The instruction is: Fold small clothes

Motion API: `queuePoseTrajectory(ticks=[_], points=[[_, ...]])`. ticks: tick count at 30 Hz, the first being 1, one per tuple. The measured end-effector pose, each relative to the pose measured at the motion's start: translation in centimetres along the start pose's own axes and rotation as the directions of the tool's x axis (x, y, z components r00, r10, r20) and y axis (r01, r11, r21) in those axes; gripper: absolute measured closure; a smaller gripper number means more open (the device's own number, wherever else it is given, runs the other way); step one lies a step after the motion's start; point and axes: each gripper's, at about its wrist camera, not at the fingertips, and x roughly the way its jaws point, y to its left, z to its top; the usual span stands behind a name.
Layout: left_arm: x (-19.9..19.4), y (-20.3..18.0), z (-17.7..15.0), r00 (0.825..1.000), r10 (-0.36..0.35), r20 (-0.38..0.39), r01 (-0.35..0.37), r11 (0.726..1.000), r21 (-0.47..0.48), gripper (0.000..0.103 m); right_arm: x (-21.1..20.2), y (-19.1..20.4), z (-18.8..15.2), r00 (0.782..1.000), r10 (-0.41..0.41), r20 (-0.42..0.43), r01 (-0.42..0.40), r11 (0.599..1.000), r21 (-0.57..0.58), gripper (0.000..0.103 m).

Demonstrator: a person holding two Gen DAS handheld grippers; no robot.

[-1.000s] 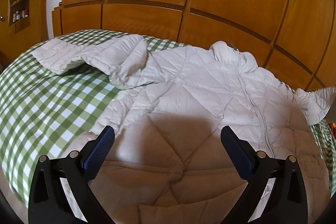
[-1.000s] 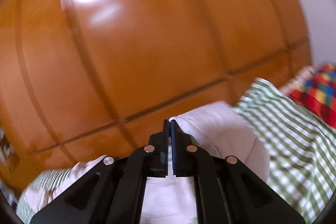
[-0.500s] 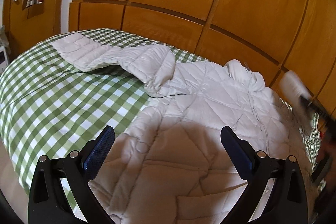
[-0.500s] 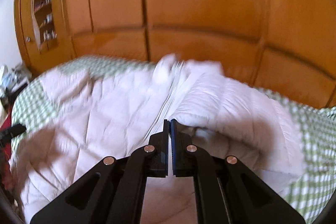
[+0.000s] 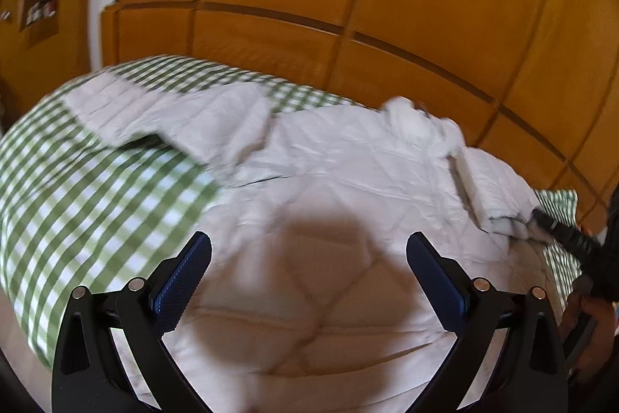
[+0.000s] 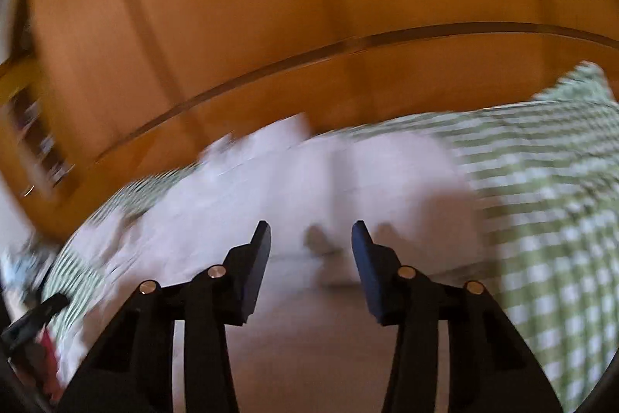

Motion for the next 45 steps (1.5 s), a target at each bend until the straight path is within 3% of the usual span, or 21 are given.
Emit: queuePoseTrajectory(ticks=[3, 7, 11, 15, 19, 21, 23, 26, 28, 30, 34, 36, 40, 41, 42, 43, 45], points=[[1.6, -3.8, 0.7, 0.999, -0.027, -0.044, 0.031, 0.995, 0.098, 0.003, 0.9, -2.9, 0.2, 0.989, -0.145, 0.004, 0.145, 0.989, 0.021, 0.070], [4.2, -9.5, 1.1, 0.989, -0.078, -0.122, 0.106, 0.964, 0.245, 0.003, 3.6, -5.0, -1.7, 0.984, -0.151, -0.094, 0.159, 0.983, 0.089, 0.070], [6.8, -14.9, 0.9, 0.974, -0.138, -0.180, 0.196, 0.912, 0.361, 0.003, 3.9, -4.6, -2.4, 0.986, -0.147, -0.074, 0.153, 0.985, 0.078, 0.065], [9.4, -18.7, 0.5, 0.977, -0.116, -0.180, 0.187, 0.873, 0.452, 0.003, 3.8, -5.4, -3.1, 0.990, -0.121, -0.074, 0.130, 0.984, 0.121, 0.061], [12.2, -21.5, -0.1, 0.988, -0.049, -0.148, 0.124, 0.823, 0.554, 0.003, 3.4, -6.6, -3.1, 0.993, -0.096, -0.070, 0.107, 0.979, 0.171, 0.060], [13.3, -22.2, 0.1, 0.993, -0.028, -0.114, 0.089, 0.815, 0.572, 0.008, 3.3, -6.5, -2.9, 0.992, -0.101, -0.070, 0.111, 0.979, 0.168, 0.060], [13.8, -22.0, 0.8, 0.996, -0.037, -0.085, 0.078, 0.835, 0.544, 0.021, 3.3, -6.4, -2.9, 0.992, -0.105, -0.068, 0.115, 0.980, 0.164, 0.060], [14.2, -19.7, 2.4, 0.995, -0.063, -0.079, 0.090, 0.904, 0.417, 0.045, 3.2, -6.5, -3.0, 0.992, -0.108, -0.063, 0.117, 0.979, 0.168, 0.058], [14.1, -16.3, 3.6, 0.997, -0.049, -0.061, 0.064, 0.960, 0.272, 0.047, 3.2, -6.6, -3.1, 0.992, -0.108, -0.060, 0.117, 0.978, 0.170, 0.057], [14.2, -13.5, 3.8, 0.996, -0.048, -0.076, 0.059, 0.986, 0.153, 0.047, 3.1, -6.6, -3.1, 0.992, -0.112, -0.059, 0.120, 0.978, 0.168, 0.057], [14.9, -10.3, 3.0, 0.972, -0.186, -0.144, 0.194, 0.980, 0.040, 0.044, 2.9, -6.3, -3.1, 0.991, -0.124, -0.046, 0.130, 0.979, 0.157, 0.055], [15.6, -9.6, 2.9, 0.953, -0.254, -0.164, 0.255, 0.967, -0.018, 0.029, 2.4, -6.2, -3.1, 0.991, -0.130, -0.022, 0.132, 0.980, 0.151, 0.055], [16.5, -8.8, 3.5, 0.938, -0.315, -0.146, 0.302, 0.948, -0.102, 0.032, 1.7, -5.9, -3.2, 0.991, -0.133, 0.017, 0.130, 0.981, 0.143, 0.059], [16.6, -8.6, 3.8, 0.936, -0.323, -0.141, 0.309, 0.944, -0.114, 0.053, 1.6, -5.8, -3.2, 0.991, -0.133, 0.023, 0.128, 0.982, 0.139, 0.062], [16.6, -8.6, 3.9, 0.938, -0.314, -0.148, 0.301, 0.948, -0.106, 0.086, 1.5, -5.6, -3.2, 0.991, -0.131, 0.031, 0.126, 0.983, 0.134, 0.067], [16.6, -8.7, 3.9, 0.945, -0.286, -0.159, 0.276, 0.958, -0.085, 0.096, 1.3, -5.5, -3.2, 0.991, -0.124, 0.045, 0.117, 0.985, 0.127, 0.068], [15.6, -8.7, 4.1, 0.949, -0.283, -0.136, 0.275, 0.958, -0.080, 0.096, 0.8, -5.3, -3.1, 0.992, -0.107, 0.070, 0.099, 0.988, 0.114, 0.069]])
